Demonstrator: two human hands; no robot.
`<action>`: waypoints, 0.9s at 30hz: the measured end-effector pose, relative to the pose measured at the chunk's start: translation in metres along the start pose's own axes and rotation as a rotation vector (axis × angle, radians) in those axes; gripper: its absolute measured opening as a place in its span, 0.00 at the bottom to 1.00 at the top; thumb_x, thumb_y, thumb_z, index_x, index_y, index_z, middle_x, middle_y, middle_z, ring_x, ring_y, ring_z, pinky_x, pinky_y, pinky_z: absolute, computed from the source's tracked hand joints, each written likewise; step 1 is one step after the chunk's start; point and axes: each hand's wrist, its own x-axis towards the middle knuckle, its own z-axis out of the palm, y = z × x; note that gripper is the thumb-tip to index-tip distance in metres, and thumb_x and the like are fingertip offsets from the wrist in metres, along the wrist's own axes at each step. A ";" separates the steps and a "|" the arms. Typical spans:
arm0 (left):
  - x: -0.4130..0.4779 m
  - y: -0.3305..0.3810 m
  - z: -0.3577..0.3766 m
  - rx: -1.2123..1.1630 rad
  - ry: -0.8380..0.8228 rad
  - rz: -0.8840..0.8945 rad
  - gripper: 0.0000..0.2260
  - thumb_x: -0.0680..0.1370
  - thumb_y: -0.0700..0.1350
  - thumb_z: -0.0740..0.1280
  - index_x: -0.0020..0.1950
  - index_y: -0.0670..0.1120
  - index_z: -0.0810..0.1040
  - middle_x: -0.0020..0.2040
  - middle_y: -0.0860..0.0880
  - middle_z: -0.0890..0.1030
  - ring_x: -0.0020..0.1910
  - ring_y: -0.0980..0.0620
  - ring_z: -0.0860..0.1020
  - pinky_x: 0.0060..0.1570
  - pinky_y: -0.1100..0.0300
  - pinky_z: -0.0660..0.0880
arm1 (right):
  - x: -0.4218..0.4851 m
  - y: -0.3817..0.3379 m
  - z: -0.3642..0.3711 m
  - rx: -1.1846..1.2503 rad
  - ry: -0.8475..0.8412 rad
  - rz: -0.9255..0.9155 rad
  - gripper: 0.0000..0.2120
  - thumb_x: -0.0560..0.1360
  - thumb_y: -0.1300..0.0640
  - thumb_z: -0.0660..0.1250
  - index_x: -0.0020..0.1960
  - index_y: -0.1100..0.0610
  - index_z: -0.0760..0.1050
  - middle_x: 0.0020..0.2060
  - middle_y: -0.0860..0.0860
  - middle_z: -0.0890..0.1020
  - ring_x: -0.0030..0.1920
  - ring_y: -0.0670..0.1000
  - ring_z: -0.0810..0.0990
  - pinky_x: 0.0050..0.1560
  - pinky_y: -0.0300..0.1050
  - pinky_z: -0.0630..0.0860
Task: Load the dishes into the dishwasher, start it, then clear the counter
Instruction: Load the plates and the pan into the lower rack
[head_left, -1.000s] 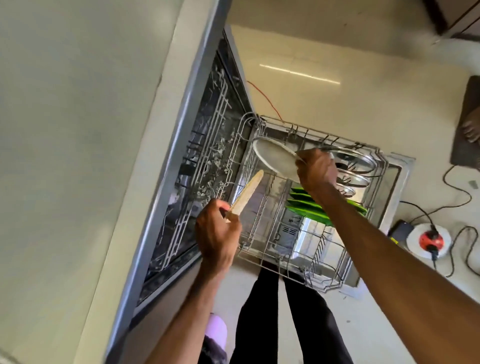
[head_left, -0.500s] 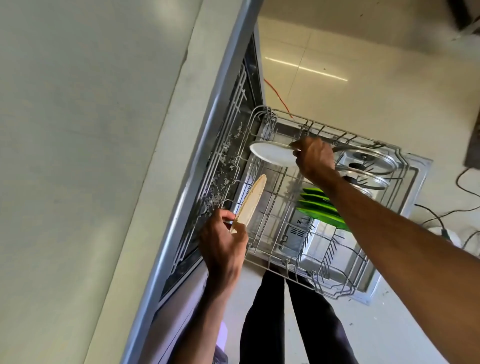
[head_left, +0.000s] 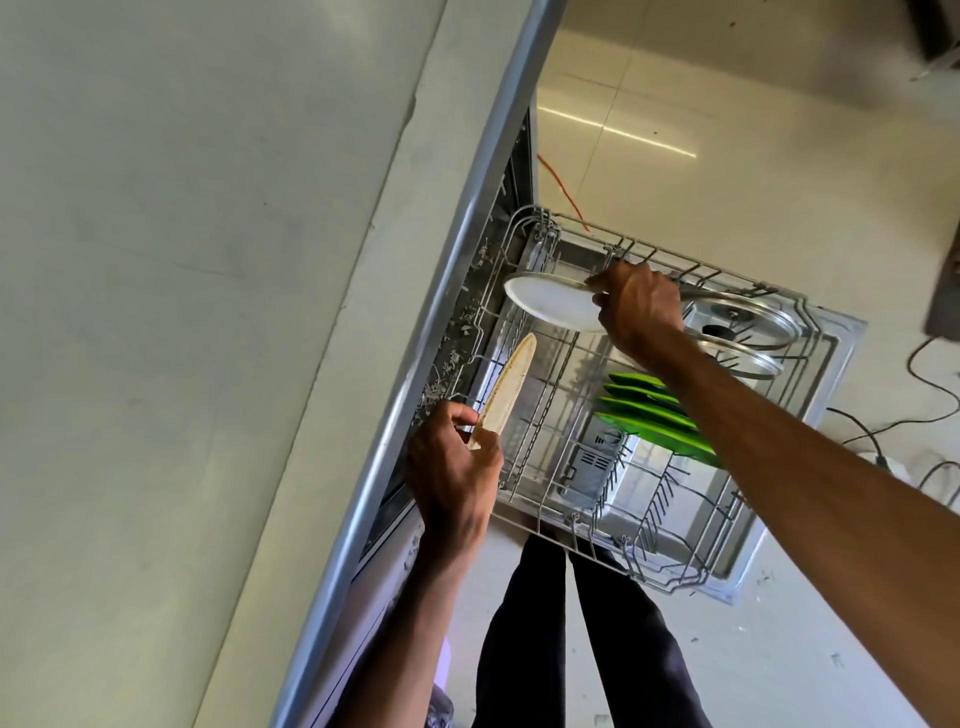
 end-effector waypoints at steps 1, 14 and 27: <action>0.001 0.000 0.001 0.004 -0.002 -0.002 0.06 0.70 0.49 0.71 0.45 0.51 0.77 0.35 0.55 0.76 0.32 0.55 0.74 0.32 0.51 0.76 | 0.001 0.000 0.001 -0.002 -0.011 0.000 0.14 0.80 0.58 0.64 0.64 0.52 0.78 0.56 0.57 0.82 0.51 0.58 0.81 0.46 0.49 0.74; 0.002 -0.001 0.003 -0.024 -0.018 -0.033 0.08 0.71 0.46 0.74 0.46 0.49 0.77 0.35 0.55 0.75 0.31 0.59 0.70 0.30 0.59 0.68 | 0.006 -0.004 0.004 0.000 0.012 0.021 0.13 0.80 0.58 0.65 0.64 0.53 0.78 0.57 0.59 0.81 0.53 0.61 0.80 0.51 0.53 0.75; 0.004 -0.002 0.007 -0.038 -0.020 -0.018 0.09 0.72 0.47 0.75 0.46 0.48 0.77 0.35 0.54 0.77 0.30 0.57 0.73 0.28 0.60 0.68 | 0.021 -0.004 -0.006 -0.021 -0.006 0.008 0.13 0.80 0.58 0.66 0.64 0.52 0.79 0.57 0.59 0.82 0.55 0.61 0.81 0.48 0.50 0.74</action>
